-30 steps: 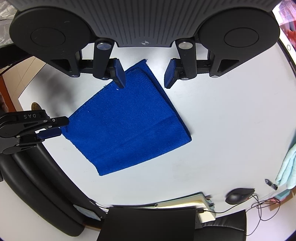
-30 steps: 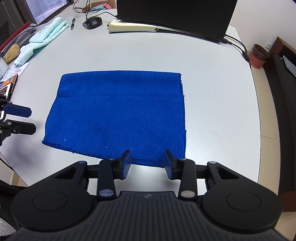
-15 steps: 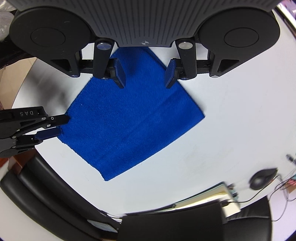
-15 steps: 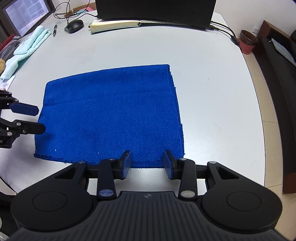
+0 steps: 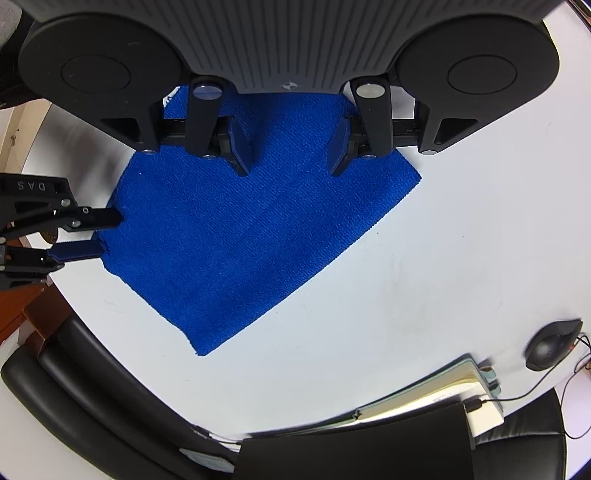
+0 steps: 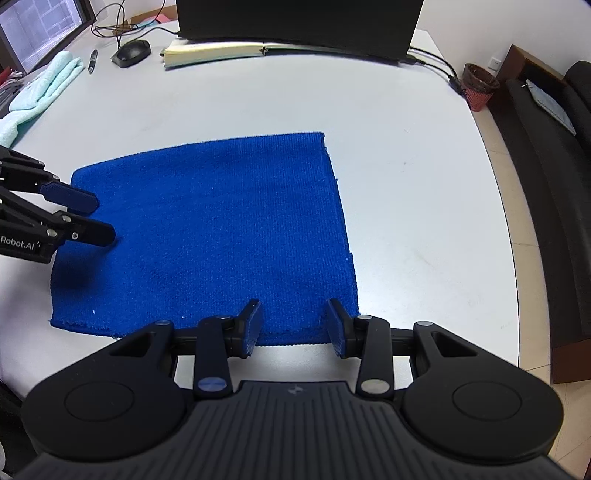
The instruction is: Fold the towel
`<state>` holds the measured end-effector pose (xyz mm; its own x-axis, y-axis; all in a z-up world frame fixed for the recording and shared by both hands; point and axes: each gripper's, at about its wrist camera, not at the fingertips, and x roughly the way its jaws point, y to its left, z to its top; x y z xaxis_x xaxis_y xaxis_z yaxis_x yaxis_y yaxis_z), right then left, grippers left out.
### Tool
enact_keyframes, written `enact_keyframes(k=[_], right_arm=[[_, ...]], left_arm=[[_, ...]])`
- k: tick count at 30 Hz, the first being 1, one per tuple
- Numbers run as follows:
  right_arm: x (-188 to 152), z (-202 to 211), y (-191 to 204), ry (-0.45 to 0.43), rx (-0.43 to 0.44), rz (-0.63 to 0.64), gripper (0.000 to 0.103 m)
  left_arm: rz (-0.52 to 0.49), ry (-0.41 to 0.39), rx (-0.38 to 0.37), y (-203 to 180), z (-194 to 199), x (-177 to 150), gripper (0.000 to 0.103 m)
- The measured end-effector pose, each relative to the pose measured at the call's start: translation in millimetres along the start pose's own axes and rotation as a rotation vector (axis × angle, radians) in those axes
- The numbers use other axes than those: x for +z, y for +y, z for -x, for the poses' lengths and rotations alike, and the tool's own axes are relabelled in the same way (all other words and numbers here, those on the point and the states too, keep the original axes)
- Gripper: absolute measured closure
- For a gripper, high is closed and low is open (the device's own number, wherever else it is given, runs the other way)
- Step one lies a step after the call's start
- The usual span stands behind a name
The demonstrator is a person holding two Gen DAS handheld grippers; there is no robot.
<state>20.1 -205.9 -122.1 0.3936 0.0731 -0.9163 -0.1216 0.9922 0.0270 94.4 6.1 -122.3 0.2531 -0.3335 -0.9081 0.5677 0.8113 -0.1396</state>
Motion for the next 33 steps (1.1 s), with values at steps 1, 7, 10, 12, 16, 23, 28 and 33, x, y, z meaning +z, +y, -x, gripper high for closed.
enact_keyframes(k=[1,7,10,12,16,23,28,33], right_arm=[[1,0,0,0.001,-0.002,0.004,0.063],[5,-2,-1,0.001,0.001,0.014,0.062],[9,-3,-2,0.003,0.005,0.022,0.062],[11,-4,-2,0.004,0.009,0.03,0.061],[18,-7,-2,0.007,0.016,0.051,0.061],[31,-13,1,0.008,0.029,0.099,0.06],[42,-19,5,0.005,0.039,0.148,0.06],[52,-24,12,0.002,0.049,0.193,0.06]], left_arm=[[-0.001,0.0,0.0,0,0,0,0.054],[0.001,0.01,-0.003,1,2,-2,0.054],[0.018,0.009,-0.005,1,4,-8,0.054],[0.031,0.009,-0.006,1,7,-13,0.054],[0.075,0.007,-0.011,1,12,-24,0.054],[0.142,0.009,-0.011,-7,22,-43,0.054],[0.171,0.008,-0.014,-15,28,-54,0.054],[0.197,0.006,-0.018,-23,34,-64,0.054]])
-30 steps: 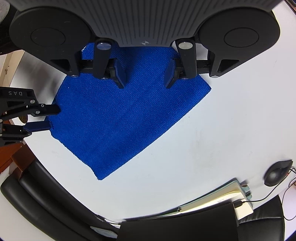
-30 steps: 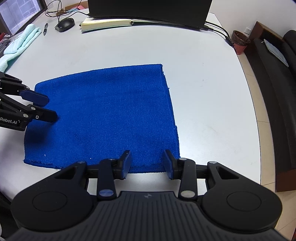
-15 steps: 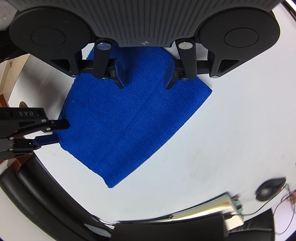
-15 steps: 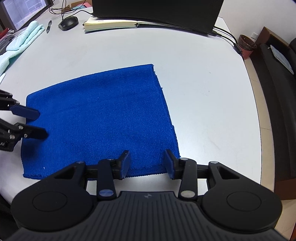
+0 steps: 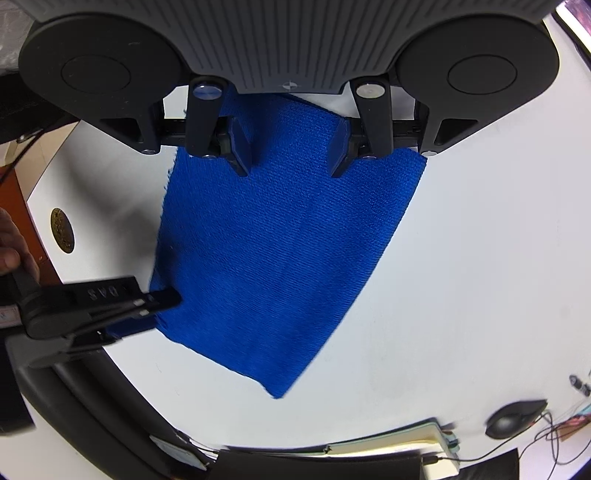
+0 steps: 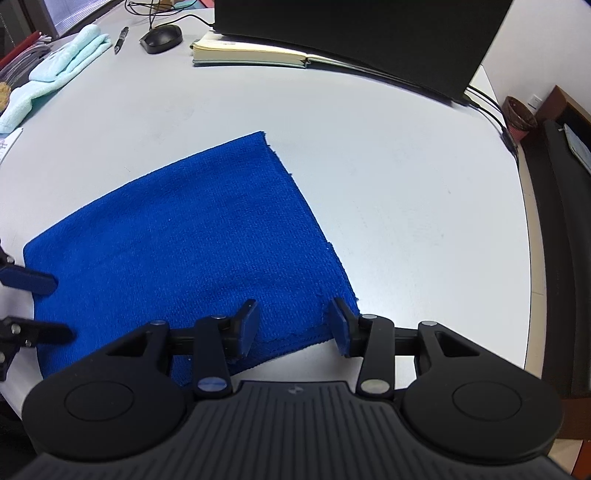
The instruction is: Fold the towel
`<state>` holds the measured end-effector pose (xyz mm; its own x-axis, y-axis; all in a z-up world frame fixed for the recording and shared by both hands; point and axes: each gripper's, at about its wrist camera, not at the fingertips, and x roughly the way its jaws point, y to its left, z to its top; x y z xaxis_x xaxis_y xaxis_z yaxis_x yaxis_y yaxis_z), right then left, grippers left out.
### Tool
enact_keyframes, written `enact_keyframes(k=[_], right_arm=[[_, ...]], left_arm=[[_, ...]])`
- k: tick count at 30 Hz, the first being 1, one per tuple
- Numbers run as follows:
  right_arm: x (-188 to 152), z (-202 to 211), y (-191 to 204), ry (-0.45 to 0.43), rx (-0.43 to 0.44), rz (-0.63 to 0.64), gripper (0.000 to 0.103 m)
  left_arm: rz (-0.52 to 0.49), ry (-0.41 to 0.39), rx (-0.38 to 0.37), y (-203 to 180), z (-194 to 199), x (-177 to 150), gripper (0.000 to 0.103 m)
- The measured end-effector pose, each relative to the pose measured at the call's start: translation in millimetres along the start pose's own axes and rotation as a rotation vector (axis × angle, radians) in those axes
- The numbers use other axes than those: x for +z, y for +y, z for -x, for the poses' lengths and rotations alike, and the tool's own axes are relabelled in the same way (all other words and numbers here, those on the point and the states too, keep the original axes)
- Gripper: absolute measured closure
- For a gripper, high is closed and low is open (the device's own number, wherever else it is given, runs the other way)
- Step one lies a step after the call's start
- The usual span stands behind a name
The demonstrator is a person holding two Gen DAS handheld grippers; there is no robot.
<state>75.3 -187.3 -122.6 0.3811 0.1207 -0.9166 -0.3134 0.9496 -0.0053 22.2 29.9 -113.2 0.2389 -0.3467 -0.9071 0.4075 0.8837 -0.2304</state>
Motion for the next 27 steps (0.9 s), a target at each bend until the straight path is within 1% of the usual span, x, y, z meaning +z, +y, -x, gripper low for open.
enact_keyframes(k=[8,12,16,21,27], right_arm=[[19,-10,10,-0.008,0.018,0.072,0.059],[22,-12,13,-0.012,0.021,0.087,0.059],[21,-11,12,-0.019,0.029,0.079,0.059],[17,-5,13,-0.028,0.04,0.062,0.059],[7,6,20,-0.045,0.061,0.035,0.059]], left_arm=[[0.042,-0.002,-0.007,-10,10,-19,0.054],[0.069,-0.007,-0.004,-12,15,-23,0.054],[0.068,-0.016,0.019,-16,21,-27,0.054],[0.076,-0.032,0.024,-13,28,-24,0.054],[0.054,-0.041,0.019,-3,37,-14,0.054]])
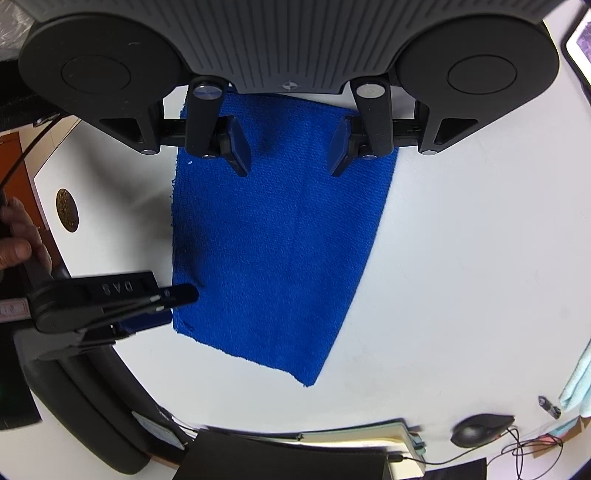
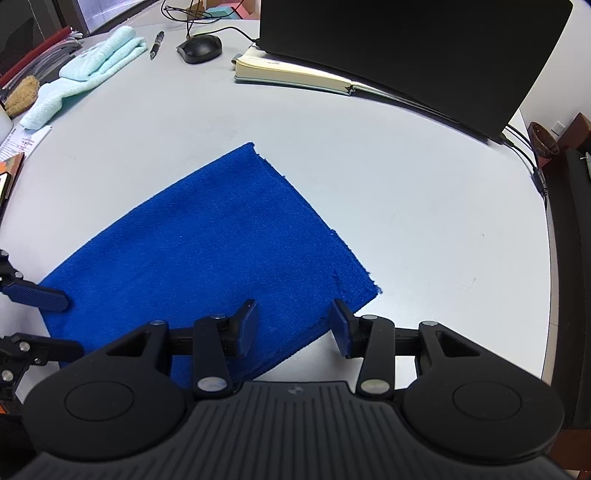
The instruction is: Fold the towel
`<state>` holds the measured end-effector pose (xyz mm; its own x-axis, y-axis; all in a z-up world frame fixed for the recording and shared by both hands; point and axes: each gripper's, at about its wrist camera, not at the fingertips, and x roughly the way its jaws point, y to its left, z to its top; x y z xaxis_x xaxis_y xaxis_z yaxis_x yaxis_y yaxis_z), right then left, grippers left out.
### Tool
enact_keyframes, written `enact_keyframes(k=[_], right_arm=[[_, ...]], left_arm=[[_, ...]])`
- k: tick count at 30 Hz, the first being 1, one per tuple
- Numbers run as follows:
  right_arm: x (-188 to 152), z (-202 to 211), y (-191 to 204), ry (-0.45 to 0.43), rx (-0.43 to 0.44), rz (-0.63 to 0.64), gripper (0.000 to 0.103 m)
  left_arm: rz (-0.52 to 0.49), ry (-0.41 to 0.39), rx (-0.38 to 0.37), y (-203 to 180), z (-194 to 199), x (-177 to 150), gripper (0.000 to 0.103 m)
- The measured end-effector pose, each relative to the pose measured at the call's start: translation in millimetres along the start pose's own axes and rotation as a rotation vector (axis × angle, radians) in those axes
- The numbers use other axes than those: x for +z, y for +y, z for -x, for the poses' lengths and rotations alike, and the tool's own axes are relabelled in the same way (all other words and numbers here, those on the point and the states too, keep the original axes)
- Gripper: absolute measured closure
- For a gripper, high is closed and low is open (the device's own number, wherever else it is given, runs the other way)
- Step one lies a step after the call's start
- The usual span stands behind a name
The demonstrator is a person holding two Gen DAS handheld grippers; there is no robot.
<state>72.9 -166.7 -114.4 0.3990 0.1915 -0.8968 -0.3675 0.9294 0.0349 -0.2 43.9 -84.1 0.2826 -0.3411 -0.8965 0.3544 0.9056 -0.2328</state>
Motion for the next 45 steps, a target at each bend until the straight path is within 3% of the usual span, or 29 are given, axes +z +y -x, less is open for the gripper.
enact_keyframes(k=[21,34,45], right_arm=[[-41,26,45,-0.004,0.038,-0.09,0.059],[-58,26,83,0.015,0.076,-0.055,0.059],[-63,16,96,0.06,0.078,0.004,0.059]], left_arm=[[-0.146,0.037,-0.038,16,-28,37,0.054],[-0.219,0.067,-0.04,22,-33,45,0.054],[-0.216,0.092,-0.032,26,-38,33,0.054]])
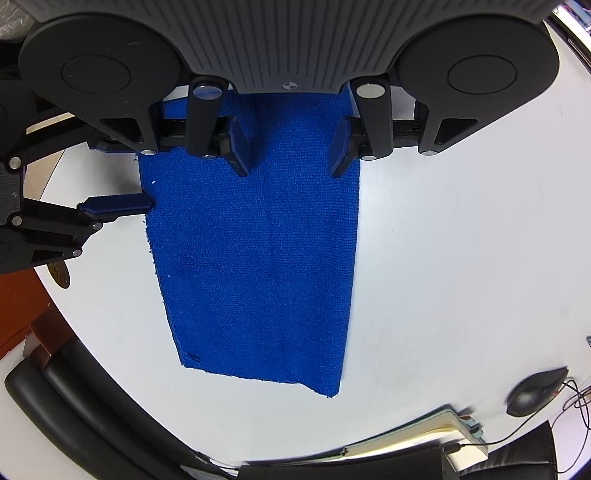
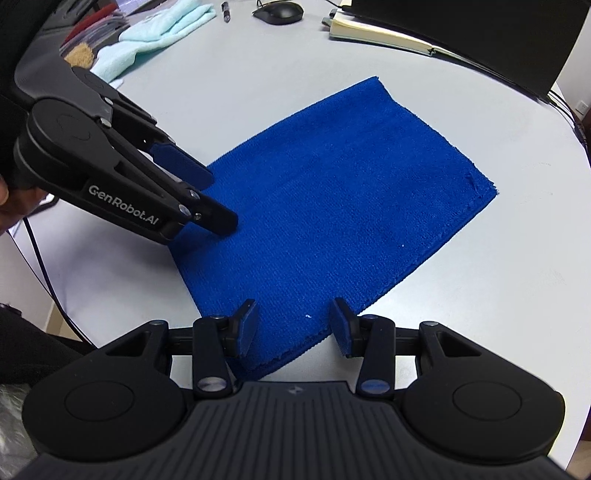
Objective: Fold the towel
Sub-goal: 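Position both grippers at the towel's short edge and close on it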
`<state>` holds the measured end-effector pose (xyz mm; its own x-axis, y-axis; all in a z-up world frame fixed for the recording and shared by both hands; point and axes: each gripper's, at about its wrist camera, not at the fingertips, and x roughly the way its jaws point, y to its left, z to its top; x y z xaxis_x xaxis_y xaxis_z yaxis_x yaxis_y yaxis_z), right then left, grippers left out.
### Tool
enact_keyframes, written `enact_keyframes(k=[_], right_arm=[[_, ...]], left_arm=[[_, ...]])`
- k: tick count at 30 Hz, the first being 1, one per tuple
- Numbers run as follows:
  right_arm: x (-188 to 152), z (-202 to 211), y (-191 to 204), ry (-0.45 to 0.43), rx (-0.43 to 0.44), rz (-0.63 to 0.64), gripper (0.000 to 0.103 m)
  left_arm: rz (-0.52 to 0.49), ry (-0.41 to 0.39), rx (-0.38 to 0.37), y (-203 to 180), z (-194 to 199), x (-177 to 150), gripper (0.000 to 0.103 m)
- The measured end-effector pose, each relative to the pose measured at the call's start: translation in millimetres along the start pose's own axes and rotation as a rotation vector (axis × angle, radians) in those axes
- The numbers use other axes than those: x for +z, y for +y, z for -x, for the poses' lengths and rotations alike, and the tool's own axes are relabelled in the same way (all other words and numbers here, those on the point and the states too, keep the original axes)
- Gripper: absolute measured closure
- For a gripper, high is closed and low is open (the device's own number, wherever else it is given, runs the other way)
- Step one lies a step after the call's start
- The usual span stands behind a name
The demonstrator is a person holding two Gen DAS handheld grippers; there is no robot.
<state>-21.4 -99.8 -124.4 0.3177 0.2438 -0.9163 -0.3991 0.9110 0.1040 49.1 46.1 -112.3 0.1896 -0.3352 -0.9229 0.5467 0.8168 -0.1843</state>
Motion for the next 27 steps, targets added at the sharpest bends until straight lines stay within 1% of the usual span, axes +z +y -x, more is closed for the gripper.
enact_keyframes(k=[7,13,18,25,27], right_arm=[[0,-1,-6,0.016,-0.019,0.022,0.059],[-4,2,-30,0.033,-0.033,-0.014,0.058],[-8,6,-49,0.036,-0.053,-0.039,0.058],[-11,10,-63,0.035,-0.078,-0.034,0.058],[-12,14,-62,0.035,-0.081,-0.031,0.058]], left_arm=[[0.023,-0.004,-0.01,-4,0,-8,0.054],[0.051,-0.009,-0.025,-15,-1,-13,0.053],[0.059,-0.012,-0.044,-29,-4,-17,0.052],[0.068,-0.016,-0.066,-48,-8,-20,0.051],[0.073,-0.018,-0.071,-53,-9,-18,0.051]])
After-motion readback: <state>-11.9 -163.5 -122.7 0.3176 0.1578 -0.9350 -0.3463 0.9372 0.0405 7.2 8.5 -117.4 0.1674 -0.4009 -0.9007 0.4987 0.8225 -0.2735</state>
